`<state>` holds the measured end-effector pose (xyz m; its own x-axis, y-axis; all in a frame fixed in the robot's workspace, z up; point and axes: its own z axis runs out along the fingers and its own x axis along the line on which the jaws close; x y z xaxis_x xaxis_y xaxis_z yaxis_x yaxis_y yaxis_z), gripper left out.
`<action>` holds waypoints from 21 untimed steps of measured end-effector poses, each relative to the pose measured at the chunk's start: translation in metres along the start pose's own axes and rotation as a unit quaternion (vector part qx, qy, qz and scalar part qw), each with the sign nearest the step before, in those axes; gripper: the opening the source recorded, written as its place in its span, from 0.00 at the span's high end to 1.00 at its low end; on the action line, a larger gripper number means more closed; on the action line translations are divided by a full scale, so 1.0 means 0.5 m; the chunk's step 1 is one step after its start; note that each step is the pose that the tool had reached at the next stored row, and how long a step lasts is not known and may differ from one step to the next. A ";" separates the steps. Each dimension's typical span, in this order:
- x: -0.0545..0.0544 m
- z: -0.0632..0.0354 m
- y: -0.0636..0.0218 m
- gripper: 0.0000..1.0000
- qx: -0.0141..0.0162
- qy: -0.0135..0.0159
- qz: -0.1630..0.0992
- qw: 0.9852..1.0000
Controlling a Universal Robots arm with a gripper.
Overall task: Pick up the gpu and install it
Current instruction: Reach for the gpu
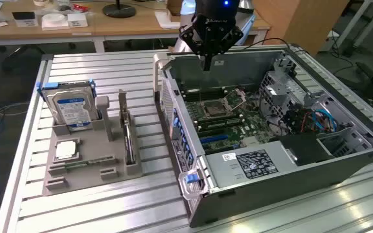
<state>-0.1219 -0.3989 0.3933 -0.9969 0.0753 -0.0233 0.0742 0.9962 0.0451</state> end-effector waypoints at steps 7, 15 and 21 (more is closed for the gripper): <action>0.002 0.000 0.000 0.89 0.000 0.000 0.000 1.000; 0.013 0.000 -0.001 0.89 0.000 0.000 0.000 1.000; 0.028 -0.001 -0.002 0.89 0.000 0.000 0.000 1.000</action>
<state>-0.1358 -0.3989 0.3932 -0.9969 0.0752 -0.0232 0.0741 0.9962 0.0450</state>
